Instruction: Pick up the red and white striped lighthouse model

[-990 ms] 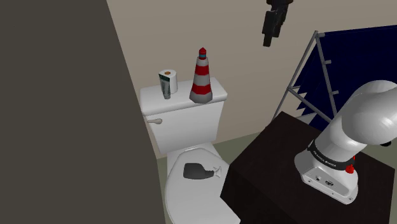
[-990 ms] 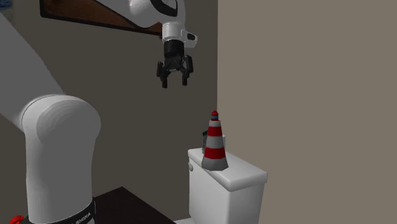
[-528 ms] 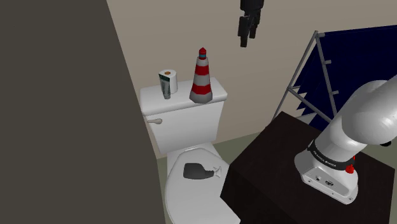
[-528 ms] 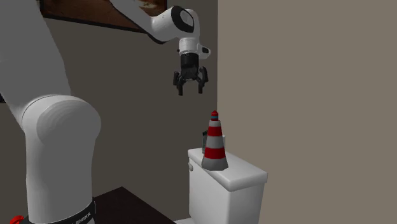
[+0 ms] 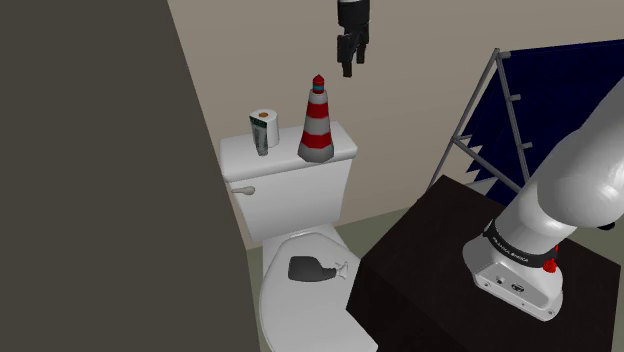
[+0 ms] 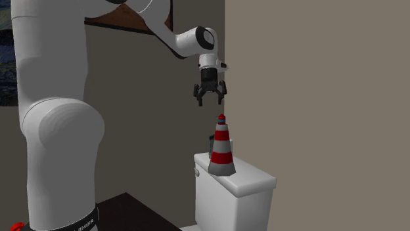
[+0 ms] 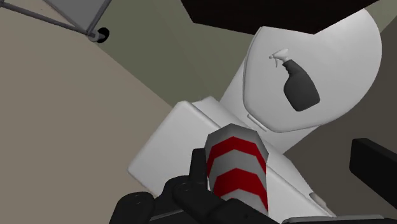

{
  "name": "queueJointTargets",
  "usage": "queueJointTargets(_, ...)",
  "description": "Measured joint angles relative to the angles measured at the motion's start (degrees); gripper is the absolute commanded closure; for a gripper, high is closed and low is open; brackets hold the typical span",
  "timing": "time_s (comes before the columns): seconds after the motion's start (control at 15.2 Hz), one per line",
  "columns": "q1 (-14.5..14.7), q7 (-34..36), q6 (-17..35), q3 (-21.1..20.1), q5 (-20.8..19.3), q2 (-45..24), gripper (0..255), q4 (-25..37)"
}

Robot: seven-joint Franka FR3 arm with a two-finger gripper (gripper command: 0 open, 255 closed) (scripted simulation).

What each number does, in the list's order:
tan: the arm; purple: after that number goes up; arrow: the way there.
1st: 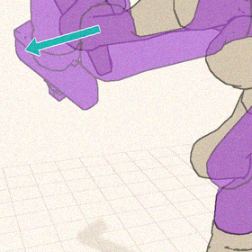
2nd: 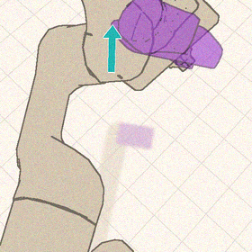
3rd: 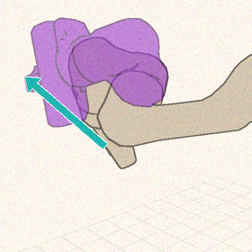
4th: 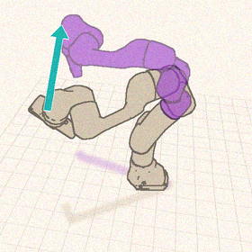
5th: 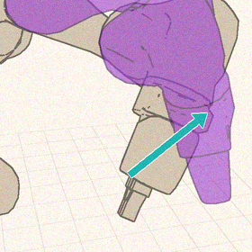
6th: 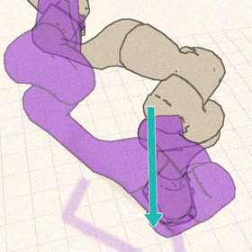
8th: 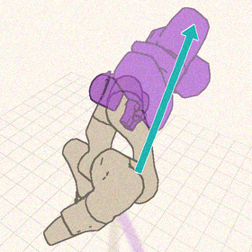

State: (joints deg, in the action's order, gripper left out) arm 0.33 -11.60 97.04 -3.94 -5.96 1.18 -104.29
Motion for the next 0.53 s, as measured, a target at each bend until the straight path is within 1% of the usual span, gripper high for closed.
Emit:
queueJointTargets(0.26, 0.43, -0.88, -0.12, -0.34, -1.17, -10.15, 0, 9.89)
queueJointTargets(0.53, 1.12, -1.97, -2.13, -0.63, -2.28, -19.23, 0, 20.56)
